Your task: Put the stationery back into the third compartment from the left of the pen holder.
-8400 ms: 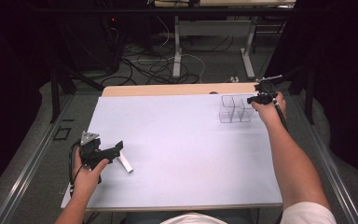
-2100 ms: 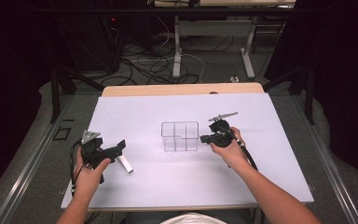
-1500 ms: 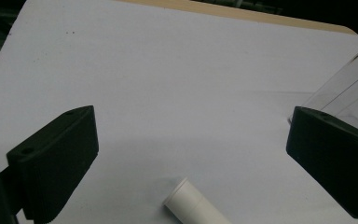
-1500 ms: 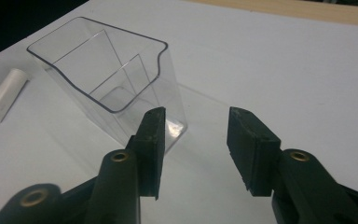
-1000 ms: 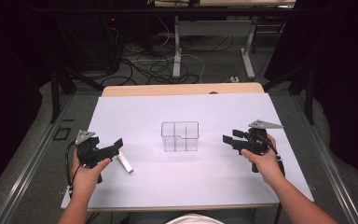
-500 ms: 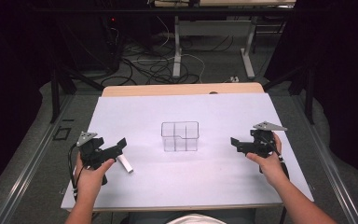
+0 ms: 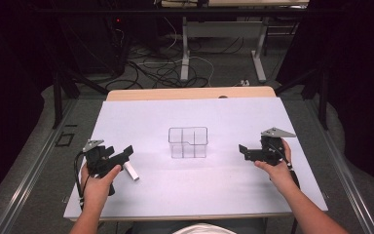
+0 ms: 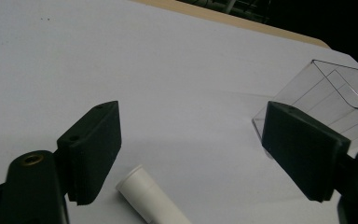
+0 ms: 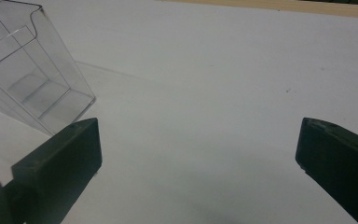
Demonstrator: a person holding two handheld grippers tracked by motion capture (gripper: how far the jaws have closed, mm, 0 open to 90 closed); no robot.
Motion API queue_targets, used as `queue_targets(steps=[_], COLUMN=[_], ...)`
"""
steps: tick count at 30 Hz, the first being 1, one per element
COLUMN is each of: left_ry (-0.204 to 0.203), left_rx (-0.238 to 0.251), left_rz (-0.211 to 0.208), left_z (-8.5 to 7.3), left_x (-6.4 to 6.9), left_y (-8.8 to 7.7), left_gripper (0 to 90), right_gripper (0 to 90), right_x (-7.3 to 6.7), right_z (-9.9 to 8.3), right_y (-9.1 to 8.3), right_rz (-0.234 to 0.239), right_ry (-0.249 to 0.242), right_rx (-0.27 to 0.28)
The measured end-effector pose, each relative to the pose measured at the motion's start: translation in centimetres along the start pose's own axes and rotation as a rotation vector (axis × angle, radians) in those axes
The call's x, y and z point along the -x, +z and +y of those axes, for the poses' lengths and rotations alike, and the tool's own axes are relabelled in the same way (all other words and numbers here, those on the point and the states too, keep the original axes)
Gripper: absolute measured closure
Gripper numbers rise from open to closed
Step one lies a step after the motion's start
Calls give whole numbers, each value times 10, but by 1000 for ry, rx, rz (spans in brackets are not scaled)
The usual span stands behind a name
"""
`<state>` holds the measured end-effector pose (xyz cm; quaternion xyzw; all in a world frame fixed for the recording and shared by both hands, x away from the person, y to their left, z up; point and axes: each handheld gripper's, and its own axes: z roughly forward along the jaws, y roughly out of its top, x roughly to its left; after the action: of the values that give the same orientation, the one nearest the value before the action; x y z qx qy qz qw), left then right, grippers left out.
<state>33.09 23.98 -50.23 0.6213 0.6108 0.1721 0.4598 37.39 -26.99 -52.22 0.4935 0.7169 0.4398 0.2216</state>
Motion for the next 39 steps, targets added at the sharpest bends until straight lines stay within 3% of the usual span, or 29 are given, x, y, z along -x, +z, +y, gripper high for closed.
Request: queue_targets(steps=[3,5,9,12,16,17,21,28,31,37,39], left_ry=[-33,-41,-81,-159,-231,-227,-296,-366,-375,-403,-431], left_rx=[-26,-16,-51,-79,-99,-123,-171,-266,-328,-363,-377], left_rz=[-4,14,8,-1,9,12,50,115,130,182,205], left_z=[0,0,2,3,4,4,2,-1,2,13,15], left_x=[0,0,-1,-2,-2,-3,-4,-5,-5,-5,-6], left_y=[0,0,1,2,6,6,10,17,20,22,23], left_gripper=[278,278,301,343,382,383,385,444,453,462,471], right_gripper=[1,9,53,76,102,119,147,148,149,150,151], right_x=[0,1,1,1,2,3,3,3,4,6,7], right_z=[-1,-1,-1,-2,-3,-3,-4,-5,-5,-5,-6], right_y=[1,1,0,-1,-2,-2,-1,0,1,0,0], right_rz=[-1,-5,-20,-14,-10,-8,-4,1,3,9,11], right_ry=[0,-4,-27,-38,-42,-47,-38,-20,-14,0,8], right_rx=[-1,3,8,19,26,29,19,10,11,8,4])
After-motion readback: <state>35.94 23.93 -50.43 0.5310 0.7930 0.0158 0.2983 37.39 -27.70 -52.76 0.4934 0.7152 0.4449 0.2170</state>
